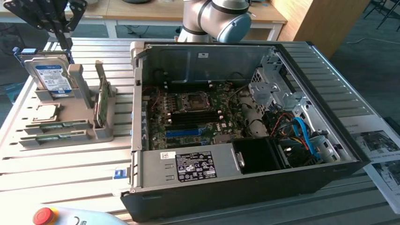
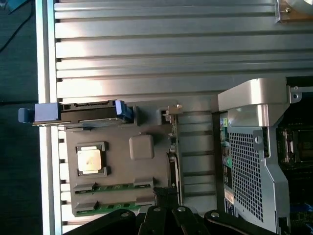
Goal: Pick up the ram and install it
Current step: 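Reach for the ram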
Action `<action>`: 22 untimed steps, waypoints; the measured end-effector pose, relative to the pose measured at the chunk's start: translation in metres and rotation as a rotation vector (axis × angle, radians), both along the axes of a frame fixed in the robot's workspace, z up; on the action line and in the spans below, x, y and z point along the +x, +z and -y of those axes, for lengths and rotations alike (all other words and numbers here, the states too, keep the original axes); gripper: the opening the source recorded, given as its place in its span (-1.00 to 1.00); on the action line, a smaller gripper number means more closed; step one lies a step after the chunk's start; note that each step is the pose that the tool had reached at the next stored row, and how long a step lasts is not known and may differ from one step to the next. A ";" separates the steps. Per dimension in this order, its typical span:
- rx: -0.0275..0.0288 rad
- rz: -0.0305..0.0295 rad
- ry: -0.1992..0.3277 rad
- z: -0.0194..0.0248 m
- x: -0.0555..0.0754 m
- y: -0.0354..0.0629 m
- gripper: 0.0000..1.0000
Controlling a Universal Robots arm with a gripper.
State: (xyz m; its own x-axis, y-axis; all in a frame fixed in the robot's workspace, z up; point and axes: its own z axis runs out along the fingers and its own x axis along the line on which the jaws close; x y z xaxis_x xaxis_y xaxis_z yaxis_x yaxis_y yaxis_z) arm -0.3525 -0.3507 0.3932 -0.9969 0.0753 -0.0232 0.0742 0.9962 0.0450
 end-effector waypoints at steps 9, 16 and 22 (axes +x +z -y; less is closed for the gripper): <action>0.0000 -0.0002 0.000 -0.0033 -0.022 -0.0001 -0.80; 0.0000 -0.0007 0.000 -0.0061 -0.038 -0.0001 -0.80; 0.0001 -0.0011 0.000 -0.0076 -0.047 -0.0002 -0.80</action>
State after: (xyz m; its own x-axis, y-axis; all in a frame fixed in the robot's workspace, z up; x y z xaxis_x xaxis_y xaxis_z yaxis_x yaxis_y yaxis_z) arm -0.3995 -0.3430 0.3930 -0.9969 0.0753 -0.0220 0.0742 0.9962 0.0450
